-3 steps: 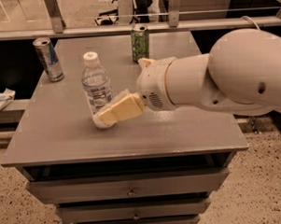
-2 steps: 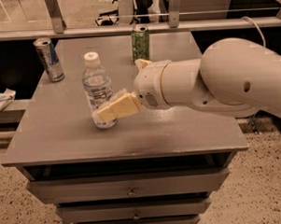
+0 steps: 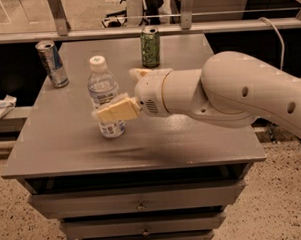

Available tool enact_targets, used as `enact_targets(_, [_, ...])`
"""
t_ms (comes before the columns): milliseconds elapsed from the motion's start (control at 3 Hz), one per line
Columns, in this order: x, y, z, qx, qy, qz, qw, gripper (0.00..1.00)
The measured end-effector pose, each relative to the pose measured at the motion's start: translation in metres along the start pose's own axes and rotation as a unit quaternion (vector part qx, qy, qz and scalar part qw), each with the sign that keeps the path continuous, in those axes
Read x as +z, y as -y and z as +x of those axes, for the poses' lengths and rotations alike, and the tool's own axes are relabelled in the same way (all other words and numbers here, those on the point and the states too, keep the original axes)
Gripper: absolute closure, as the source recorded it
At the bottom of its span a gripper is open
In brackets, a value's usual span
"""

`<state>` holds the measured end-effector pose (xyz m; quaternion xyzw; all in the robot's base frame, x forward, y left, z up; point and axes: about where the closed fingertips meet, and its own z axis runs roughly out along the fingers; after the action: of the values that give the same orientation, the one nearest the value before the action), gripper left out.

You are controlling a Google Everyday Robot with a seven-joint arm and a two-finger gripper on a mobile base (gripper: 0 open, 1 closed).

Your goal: Knock blue plastic bottle over

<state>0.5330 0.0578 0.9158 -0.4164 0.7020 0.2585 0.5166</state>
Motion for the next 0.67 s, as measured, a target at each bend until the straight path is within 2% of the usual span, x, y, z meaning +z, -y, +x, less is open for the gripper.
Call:
enact_targets(333, [0.0186,0.0078,-0.0035,0.008,0.025,-0.011,0.9996,0.49])
enact_targets(667, [0.0214,0.0166,-0.0062,0.01,0.033,-0.011,0.9993,0.72])
